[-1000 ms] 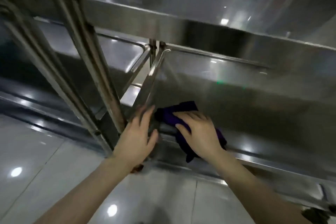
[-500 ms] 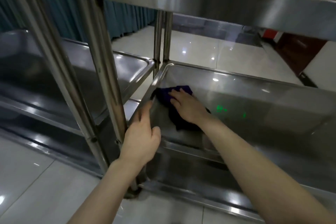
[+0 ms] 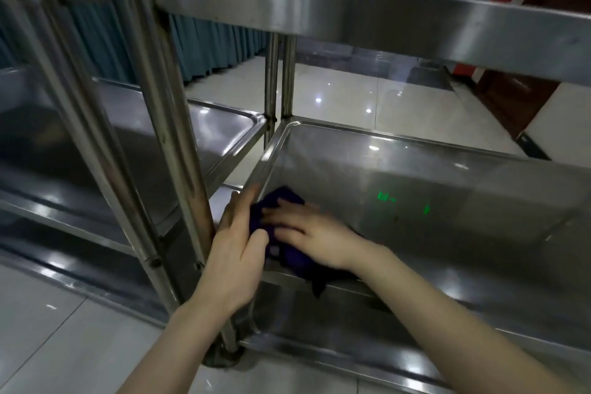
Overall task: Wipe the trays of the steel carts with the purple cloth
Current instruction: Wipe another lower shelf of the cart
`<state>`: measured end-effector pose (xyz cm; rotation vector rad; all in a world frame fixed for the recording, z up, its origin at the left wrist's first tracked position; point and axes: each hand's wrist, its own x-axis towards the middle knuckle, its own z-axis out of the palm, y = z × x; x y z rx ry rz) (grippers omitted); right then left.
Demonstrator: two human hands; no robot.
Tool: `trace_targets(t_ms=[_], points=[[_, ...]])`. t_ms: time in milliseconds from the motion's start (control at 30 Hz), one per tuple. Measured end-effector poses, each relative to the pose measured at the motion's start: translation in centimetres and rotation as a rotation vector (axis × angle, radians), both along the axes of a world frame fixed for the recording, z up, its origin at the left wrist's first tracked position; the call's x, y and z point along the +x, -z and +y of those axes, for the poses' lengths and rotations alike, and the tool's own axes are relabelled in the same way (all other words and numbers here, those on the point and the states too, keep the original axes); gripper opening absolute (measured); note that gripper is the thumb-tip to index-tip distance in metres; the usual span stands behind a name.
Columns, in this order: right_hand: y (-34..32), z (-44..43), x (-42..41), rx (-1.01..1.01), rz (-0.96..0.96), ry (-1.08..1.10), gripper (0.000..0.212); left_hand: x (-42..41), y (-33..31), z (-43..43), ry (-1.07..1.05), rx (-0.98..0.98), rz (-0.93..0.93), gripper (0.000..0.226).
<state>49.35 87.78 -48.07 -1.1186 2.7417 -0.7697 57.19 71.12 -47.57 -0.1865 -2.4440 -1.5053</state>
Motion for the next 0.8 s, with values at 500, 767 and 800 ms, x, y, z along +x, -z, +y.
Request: trace_targets(t_ms=[500,767,800], points=[[0.9,0.6,2.4,-0.015,0.02,-0.121,0.046,1.0,0.6,0.1,0.008,-0.06,0.15,0.059],[-0.5,-1.9,-4.2,0.117,0.024,0.346,0.046,0.9,0.5,0.7,-0.053,-0.061,0.1,0.06],[-0.4,-1.7,-3.3,0.117,0.027,0.318,0.046,0.8,0.5,0.7,-0.051,-0.089,0.095,0.06]])
